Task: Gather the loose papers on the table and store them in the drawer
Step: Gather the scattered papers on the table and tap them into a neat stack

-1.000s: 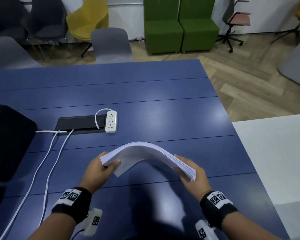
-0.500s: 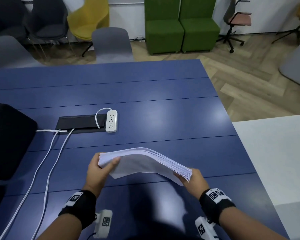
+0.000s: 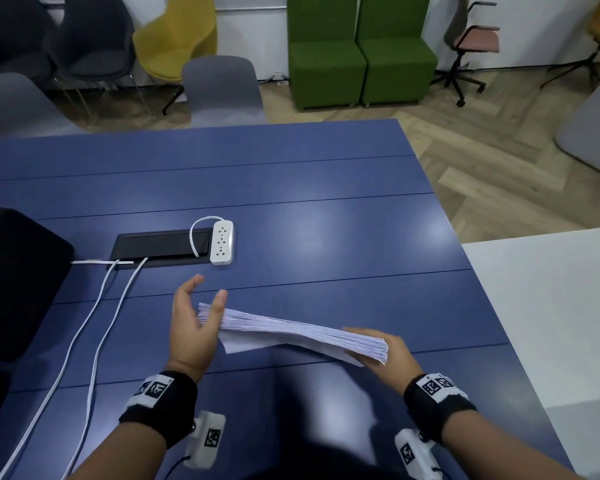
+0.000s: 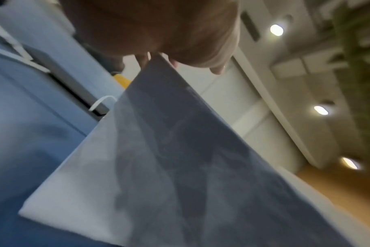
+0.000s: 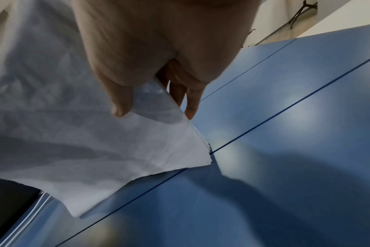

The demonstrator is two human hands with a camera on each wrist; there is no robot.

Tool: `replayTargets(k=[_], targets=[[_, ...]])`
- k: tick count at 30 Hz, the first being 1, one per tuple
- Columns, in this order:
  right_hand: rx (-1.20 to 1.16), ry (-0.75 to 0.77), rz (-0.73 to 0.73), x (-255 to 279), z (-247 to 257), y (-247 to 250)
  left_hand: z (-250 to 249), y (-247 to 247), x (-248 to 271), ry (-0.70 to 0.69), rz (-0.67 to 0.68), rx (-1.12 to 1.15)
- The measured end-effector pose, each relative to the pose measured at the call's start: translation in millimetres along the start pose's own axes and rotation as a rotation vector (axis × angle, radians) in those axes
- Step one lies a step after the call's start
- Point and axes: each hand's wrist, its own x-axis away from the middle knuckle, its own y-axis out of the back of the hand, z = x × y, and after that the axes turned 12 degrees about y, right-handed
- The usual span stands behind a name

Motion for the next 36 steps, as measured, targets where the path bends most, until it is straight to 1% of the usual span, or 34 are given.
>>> replayTargets(k=[2,3,4,5,6,7,9,11,14,17,20,23,25,27,28,29,33,34,36], targets=[[0.007,-0.003,-0.028,-1.5,1.3,-0.9,-6.4,-0.3,5.9,-0.29,-0.013,-0.289],[0.015,0.002,-0.027,-1.8,2.3,-1.7,-7.3,-3.3,11.0,-0.438,0.01,-0.452],[0.005,-0.004,-0.032,-2.2,4.6,-1.8,-6.2,-8.0,16.6,-0.552,0.055,-0.616],[-0.002,-0.008,-0.038,-2.2,5.3,-2.0,-4.5,-13.8,22.7,-0.611,0.101,-0.763],[-0.008,-0.021,-0.039,-2.4,5.9,-1.8,-3.0,-19.2,29.2,-0.616,0.131,-0.868],[-0.008,-0.022,-0.034,-2.7,5.6,-1.5,-3.7,-23.5,35.2,-0.589,0.145,-0.916],[-0.022,-0.015,-0.03,-3.0,8.3,0.0,-12.4,-31.9,44.5,-0.565,0.147,-0.899],[-0.04,-0.022,-0.031,-2.4,9.7,0.7,-21.5,-43.6,54.4,-0.604,0.197,-0.922],[-0.067,-0.024,-0.038,-2.1,13.1,0.2,-27.6,-61.0,69.0,-0.648,0.311,-1.009],[-0.108,-0.017,-0.043,-1.8,16.8,-0.4,-33.5,-78.0,78.9,-0.723,0.414,-1.07],[-0.131,-0.022,-0.046,0.6,21.1,1.0,-38.4,-91.9,90.1,-0.767,0.498,-1.099],[-0.145,-0.053,-0.045,-0.4,18.8,4.8,-38.3,-106.0,98.1,-0.874,0.595,-1.103],[-0.145,-0.077,-0.041,-0.8,17.6,4.9,-40.6,-111.8,100.9,-0.94,0.612,-1.113],[-0.123,-0.058,-0.029,-0.8,19.0,4.5,-44.3,-116.5,97.5,-0.99,0.608,-1.07],[-0.118,-0.048,-0.025,-1.0,19.4,3.9,-46.4,-117.8,92.4,-0.987,0.604,-1.055],[-0.108,-0.04,-0.023,-1.4,21.0,3.9,-48.7,-117.4,84.8,-0.943,0.599,-1.061],[-0.031,0.013,0.004,-2.0,21.8,4.1,-57.2,-90.5,28.9,-0.603,0.572,-1.25],[-0.006,0.015,0.004,-2.2,20.1,4.8,-58.1,-82.2,14.6,-0.531,0.577,-1.303],[0.032,0.024,0.017,-3.6,16.7,5.3,-60.1,-69.6,-6.3,-0.43,0.602,-1.379]])
